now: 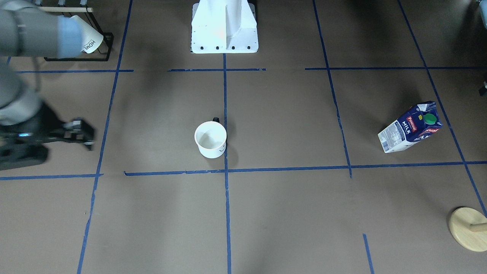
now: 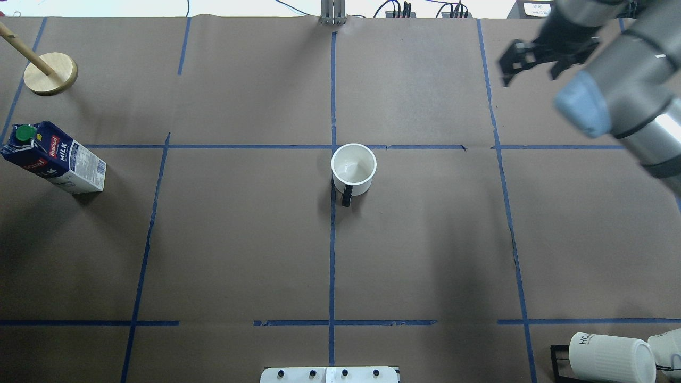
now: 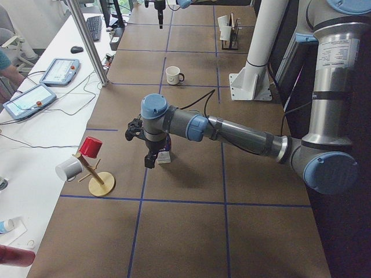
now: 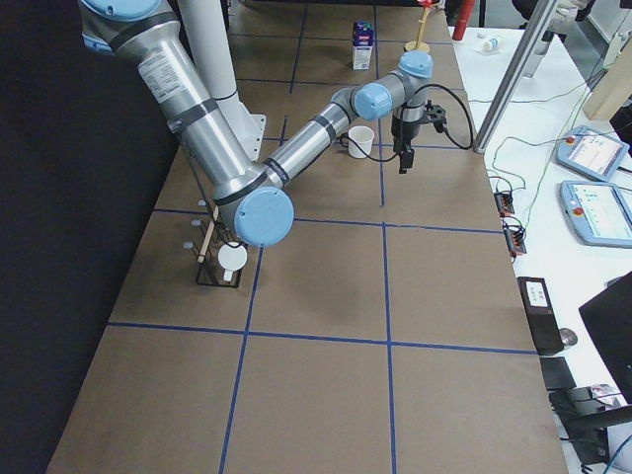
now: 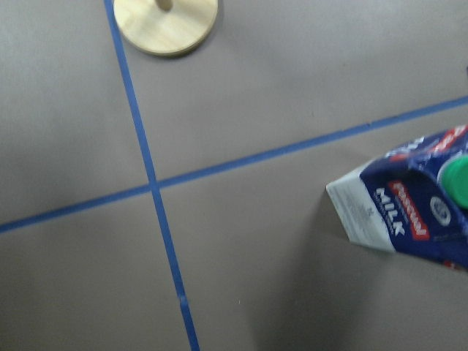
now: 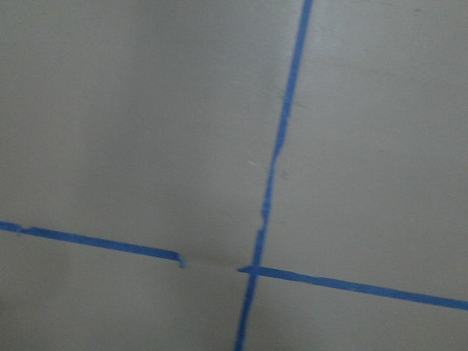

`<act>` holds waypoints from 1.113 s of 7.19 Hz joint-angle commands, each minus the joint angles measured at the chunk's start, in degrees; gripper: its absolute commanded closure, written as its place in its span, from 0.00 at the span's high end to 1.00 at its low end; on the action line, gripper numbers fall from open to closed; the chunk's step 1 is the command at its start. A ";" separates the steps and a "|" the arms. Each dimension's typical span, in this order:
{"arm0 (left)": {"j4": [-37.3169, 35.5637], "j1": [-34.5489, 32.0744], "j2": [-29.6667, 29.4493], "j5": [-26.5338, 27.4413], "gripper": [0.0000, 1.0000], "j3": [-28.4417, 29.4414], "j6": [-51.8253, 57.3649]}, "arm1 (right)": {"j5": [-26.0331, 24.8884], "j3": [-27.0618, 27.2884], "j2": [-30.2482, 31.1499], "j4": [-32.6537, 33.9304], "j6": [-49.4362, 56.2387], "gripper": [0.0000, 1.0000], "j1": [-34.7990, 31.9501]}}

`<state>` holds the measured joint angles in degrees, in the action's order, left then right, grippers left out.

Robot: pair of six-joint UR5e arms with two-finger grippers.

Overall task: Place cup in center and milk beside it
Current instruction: 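Withdraw the right arm while the left gripper descends onto the milk carton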

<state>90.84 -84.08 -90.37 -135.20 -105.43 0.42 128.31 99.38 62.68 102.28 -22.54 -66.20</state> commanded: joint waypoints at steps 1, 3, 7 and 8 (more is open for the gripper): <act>0.22 0.23 -1.11 -0.07 1.00 -1.01 -0.68 | 3.35 3.95 12.76 -0.33 17.04 0.99 -8.39; 0.30 4.26 -4.27 0.46 1.00 -1.10 -9.78 | 4.22 4.15 23.84 -2.42 29.45 0.99 -14.71; 0.57 12.09 -6.83 0.64 1.00 -0.92 -34.15 | 6.43 4.86 29.61 -10.17 25.80 0.99 -16.50; 0.57 13.14 -6.75 1.94 1.00 -0.83 -35.48 | 6.34 4.77 29.61 -10.17 25.88 0.99 -16.50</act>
<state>91.37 -72.24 -97.07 -134.23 -106.41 -32.10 134.65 104.18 92.14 92.28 3.51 -82.65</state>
